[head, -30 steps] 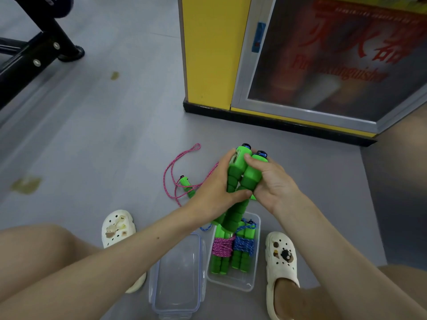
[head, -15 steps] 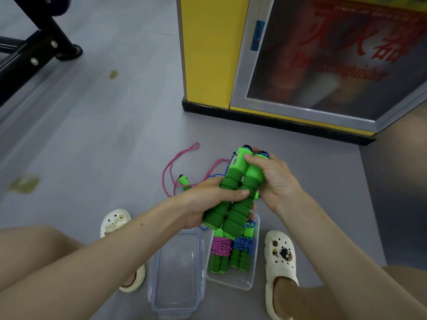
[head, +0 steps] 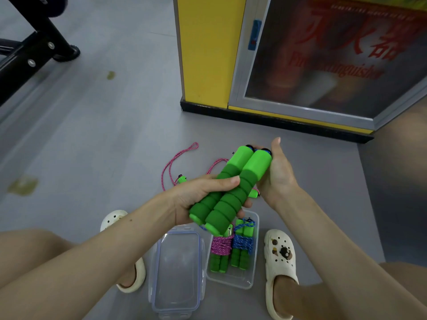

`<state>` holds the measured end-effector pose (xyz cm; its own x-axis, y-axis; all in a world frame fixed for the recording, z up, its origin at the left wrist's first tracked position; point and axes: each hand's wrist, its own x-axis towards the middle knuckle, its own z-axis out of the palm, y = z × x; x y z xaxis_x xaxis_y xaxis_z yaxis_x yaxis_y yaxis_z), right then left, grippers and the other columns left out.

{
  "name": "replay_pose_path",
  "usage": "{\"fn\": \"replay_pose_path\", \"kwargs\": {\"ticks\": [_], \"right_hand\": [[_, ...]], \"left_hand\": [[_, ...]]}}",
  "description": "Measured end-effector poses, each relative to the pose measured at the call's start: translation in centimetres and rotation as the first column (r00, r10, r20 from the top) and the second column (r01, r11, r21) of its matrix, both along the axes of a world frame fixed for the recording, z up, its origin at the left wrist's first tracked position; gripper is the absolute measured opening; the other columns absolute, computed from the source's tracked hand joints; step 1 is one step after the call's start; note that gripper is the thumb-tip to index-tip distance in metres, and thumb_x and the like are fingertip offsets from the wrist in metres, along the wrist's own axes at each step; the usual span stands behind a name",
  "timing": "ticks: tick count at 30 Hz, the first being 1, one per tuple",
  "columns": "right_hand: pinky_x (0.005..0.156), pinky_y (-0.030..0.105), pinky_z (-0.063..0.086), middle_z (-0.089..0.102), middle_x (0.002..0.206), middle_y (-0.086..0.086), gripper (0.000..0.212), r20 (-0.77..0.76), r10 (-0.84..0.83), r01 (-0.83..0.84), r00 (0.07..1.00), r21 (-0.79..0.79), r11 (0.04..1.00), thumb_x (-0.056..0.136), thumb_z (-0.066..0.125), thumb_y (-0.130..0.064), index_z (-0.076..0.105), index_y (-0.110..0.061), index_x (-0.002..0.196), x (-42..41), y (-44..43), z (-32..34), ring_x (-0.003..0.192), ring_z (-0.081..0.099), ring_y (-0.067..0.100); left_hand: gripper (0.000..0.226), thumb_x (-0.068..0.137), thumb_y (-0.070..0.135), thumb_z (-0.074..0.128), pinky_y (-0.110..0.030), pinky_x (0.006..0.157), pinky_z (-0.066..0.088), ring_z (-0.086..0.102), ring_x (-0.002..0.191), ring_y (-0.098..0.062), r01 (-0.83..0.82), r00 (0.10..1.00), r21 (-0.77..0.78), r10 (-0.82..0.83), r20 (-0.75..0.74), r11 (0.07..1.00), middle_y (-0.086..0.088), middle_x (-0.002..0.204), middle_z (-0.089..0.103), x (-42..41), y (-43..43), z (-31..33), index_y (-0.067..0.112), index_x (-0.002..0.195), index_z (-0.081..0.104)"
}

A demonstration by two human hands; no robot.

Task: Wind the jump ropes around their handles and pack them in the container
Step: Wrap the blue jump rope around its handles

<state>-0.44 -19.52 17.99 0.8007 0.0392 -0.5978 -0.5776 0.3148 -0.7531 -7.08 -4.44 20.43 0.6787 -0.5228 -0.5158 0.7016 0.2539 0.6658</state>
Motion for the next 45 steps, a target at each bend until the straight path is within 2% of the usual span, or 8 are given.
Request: {"fn": "replay_pose_path", "kwargs": {"ticks": [9,12,20,26,30,34,40,45], "right_hand": [[0.062,0.032,0.049,0.055,0.061,0.005,0.033,0.153,0.028,0.022,0.988,-0.314,0.949,0.099,0.042,-0.029,0.053,-0.014,0.071,0.1,-0.4,0.4,0.057,0.054,0.018],[0.073,0.043,0.052,0.058,0.065,0.009,0.042,0.113,0.035,0.005,0.993,-0.333,0.943,0.099,0.038,-0.040,0.053,-0.013,0.072,-0.2,-0.3,0.3,0.062,0.058,0.023],[0.048,0.027,0.029,0.053,0.051,-0.001,0.036,0.144,0.140,-0.105,0.980,-0.224,0.969,0.099,0.039,-0.027,0.059,-0.012,0.074,-0.3,-0.3,-0.3,0.048,0.039,0.013],[0.050,0.017,0.033,0.058,0.066,0.001,0.024,0.209,0.345,-0.261,0.915,-0.346,0.901,0.084,0.051,0.007,0.067,-0.010,0.083,-0.6,-0.5,0.1,0.053,0.045,0.005],[0.050,0.007,0.037,0.059,0.049,-0.021,0.026,0.266,0.384,-0.241,0.884,-0.445,0.863,0.081,0.059,0.011,0.067,-0.012,0.090,-0.9,-0.7,0.0,0.045,0.049,-0.012],[0.057,0.003,0.041,0.068,0.063,-0.020,0.029,0.362,0.316,-0.158,0.877,-0.403,0.901,0.085,0.053,0.012,0.068,-0.010,0.095,-0.8,-0.7,0.2,0.060,0.058,-0.013],[0.072,0.027,0.056,0.074,0.084,0.002,0.022,0.348,0.275,-0.192,0.896,-0.255,0.948,0.090,0.054,0.003,0.069,-0.009,0.100,-0.8,-1.2,-0.1,0.075,0.070,0.017],[0.050,0.026,0.053,0.063,0.091,0.010,0.019,0.386,0.183,-0.085,0.904,-0.257,0.963,0.085,0.061,0.006,0.051,-0.011,0.087,-1.1,-1.4,0.6,0.050,0.064,0.020]], "left_hand": [[0.030,0.073,0.017,0.067,-0.031,0.059,0.057,0.069,0.066,-0.024,0.008,0.995,0.137,-0.021,0.094,0.991,-0.013,0.086,0.072,0.0,0.4,-0.3,0.007,0.101,0.063],[0.027,0.075,0.013,0.074,-0.031,0.059,0.057,0.068,0.064,-0.024,-0.018,0.992,0.137,0.000,0.128,0.990,-0.013,0.085,0.071,0.0,0.2,0.0,0.007,0.100,0.063],[0.032,0.071,0.019,0.066,-0.029,0.059,0.058,0.068,0.063,-0.022,-0.168,0.982,0.141,0.152,0.116,0.976,-0.012,0.082,0.070,0.2,0.1,0.2,0.006,0.100,0.063],[0.037,0.075,0.020,0.064,-0.027,0.056,0.056,0.068,0.062,-0.022,-0.208,0.977,0.111,0.201,0.072,0.972,-0.013,0.082,0.069,0.3,0.1,0.2,0.002,0.107,0.060],[0.031,0.074,0.021,0.063,-0.026,0.056,0.056,0.068,0.061,-0.020,-0.161,0.986,0.108,0.154,0.066,0.981,-0.010,0.078,0.070,0.3,0.3,0.5,0.005,0.100,0.062],[0.028,0.072,0.020,0.063,-0.026,0.056,0.056,0.067,0.061,-0.020,-0.158,0.984,0.103,0.149,0.095,0.982,-0.012,0.078,0.069,0.4,0.5,0.8,0.004,0.096,0.063],[0.029,0.074,0.019,0.060,-0.025,0.054,0.056,0.067,0.058,-0.020,-0.151,0.987,0.066,0.146,0.071,0.986,-0.011,0.076,0.069,0.5,0.8,1.1,0.005,0.098,0.062],[0.024,0.075,0.019,0.059,-0.026,0.049,0.055,0.067,0.055,-0.019,-0.177,0.984,0.021,0.176,0.015,0.984,-0.011,0.073,0.069,0.5,1.0,1.5,0.006,0.095,0.062]]}}
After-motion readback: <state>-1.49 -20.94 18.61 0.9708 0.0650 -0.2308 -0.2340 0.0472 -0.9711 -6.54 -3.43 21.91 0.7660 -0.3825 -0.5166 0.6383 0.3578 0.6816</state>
